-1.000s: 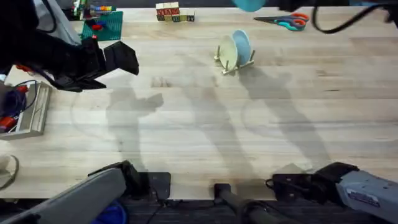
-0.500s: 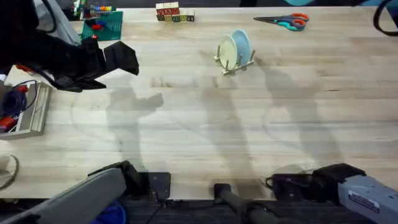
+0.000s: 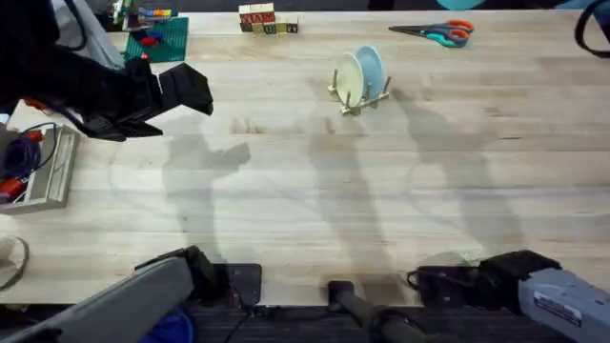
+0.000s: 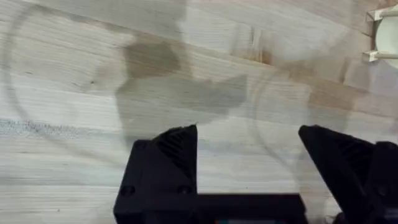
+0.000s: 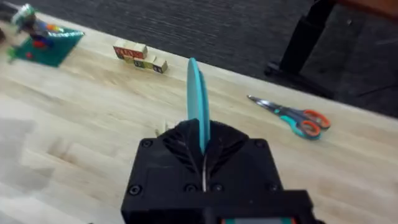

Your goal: Pick up the plates from the table one by one and place each into a slot on the dish rack.

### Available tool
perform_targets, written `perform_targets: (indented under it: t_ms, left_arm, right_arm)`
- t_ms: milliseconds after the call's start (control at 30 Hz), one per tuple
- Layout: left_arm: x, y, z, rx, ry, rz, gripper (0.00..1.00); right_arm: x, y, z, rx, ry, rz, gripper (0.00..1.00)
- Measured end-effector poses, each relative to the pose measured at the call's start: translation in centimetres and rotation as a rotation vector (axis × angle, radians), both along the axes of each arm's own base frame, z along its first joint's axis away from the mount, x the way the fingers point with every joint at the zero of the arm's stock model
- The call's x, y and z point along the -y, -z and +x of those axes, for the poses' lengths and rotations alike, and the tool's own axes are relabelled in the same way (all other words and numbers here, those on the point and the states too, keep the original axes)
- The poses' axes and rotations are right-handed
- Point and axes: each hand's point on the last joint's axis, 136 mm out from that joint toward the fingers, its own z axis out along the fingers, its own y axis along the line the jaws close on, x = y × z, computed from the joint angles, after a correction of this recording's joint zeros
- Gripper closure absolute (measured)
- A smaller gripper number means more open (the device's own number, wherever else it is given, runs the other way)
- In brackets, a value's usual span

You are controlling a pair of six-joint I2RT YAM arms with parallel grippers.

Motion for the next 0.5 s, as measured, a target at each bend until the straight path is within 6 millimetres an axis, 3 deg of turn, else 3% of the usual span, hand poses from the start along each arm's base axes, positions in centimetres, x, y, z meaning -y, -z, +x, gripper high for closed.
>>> perform_targets:
  t_ms: [233,500]
  left_arm:
    - [-0.02,0.00,0.00,0.000,0.000,0.001,0.007]
    - [-0.04,0.01,0.00,0.000,-0.001,0.002,0.006]
  right_arm:
    - [0.01,0.16,-0.07,-0.060,0.070,0.156,0.970]
    - [-0.05,0.94,0.24,-0.102,0.093,0.197,0.970]
